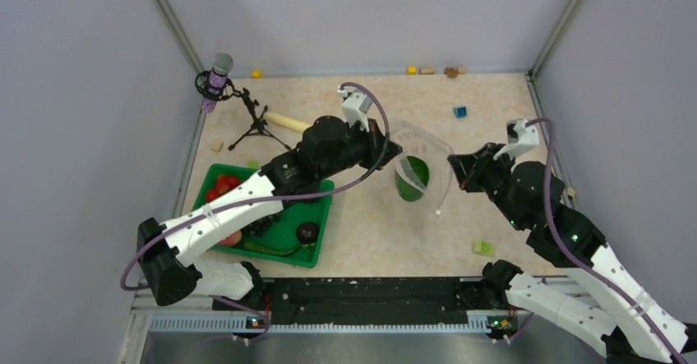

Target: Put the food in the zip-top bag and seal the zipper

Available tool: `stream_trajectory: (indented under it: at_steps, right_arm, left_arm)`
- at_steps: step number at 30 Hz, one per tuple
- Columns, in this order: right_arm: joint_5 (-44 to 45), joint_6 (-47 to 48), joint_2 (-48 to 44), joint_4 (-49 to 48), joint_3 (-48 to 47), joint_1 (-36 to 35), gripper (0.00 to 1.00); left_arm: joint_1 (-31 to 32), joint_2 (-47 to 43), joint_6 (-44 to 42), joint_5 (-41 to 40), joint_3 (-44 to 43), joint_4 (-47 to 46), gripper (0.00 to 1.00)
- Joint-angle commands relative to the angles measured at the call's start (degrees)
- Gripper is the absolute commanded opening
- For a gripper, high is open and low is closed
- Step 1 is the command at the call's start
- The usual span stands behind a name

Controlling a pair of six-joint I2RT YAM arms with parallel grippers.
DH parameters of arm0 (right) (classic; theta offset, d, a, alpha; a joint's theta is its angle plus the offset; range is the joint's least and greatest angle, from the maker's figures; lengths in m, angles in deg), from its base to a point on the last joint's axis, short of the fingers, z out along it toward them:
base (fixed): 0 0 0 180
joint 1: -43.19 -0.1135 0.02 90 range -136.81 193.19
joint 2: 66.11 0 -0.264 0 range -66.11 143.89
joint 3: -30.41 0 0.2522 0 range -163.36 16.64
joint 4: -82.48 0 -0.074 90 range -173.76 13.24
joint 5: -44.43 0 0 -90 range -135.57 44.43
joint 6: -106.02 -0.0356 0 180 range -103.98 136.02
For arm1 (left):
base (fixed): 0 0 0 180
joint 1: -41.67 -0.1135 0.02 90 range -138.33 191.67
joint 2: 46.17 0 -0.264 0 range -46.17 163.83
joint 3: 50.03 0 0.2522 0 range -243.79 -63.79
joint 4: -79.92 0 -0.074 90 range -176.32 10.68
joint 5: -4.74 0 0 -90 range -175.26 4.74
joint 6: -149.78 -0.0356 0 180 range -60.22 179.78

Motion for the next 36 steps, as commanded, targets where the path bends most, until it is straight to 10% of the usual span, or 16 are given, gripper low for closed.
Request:
stream_trajectory:
  at_steps: [1,11,18,20,25,36]
  right_arm:
    - [12.51,1.91,-1.17,6.46,-5.83,0.42,0.00]
    - [24.83,5.19,-2.99,11.99,-15.78,0.37,0.00]
    - [8.55,8.03,-3.63,3.34,-6.30,0.37,0.00]
    - [2.26,7.57,-2.32,0.53,0.89,0.33,0.00]
    - [-9.07,4.59,5.33,-12.08,13.85,0.37,0.00]
    - [-14.07,-0.27,3.38,-34.99,29.61,0.36,0.00]
  left_arm:
    - [0.25,5.90,-5.12,-0.35,-8.09,2.33,0.00]
    - [0.25,25.85,-6.82,13.55,-34.08,7.23,0.00]
    - [0.07,24.48,-8.26,4.21,-25.85,5.31,0.00]
    - [0.07,22.92,-6.88,0.07,-17.51,3.71,0.13]
    - [-0.19,19.30,-2.52,-6.95,-2.86,1.75,0.90]
    - [0.35,-0.46,3.17,-9.70,15.48,8.69,0.97]
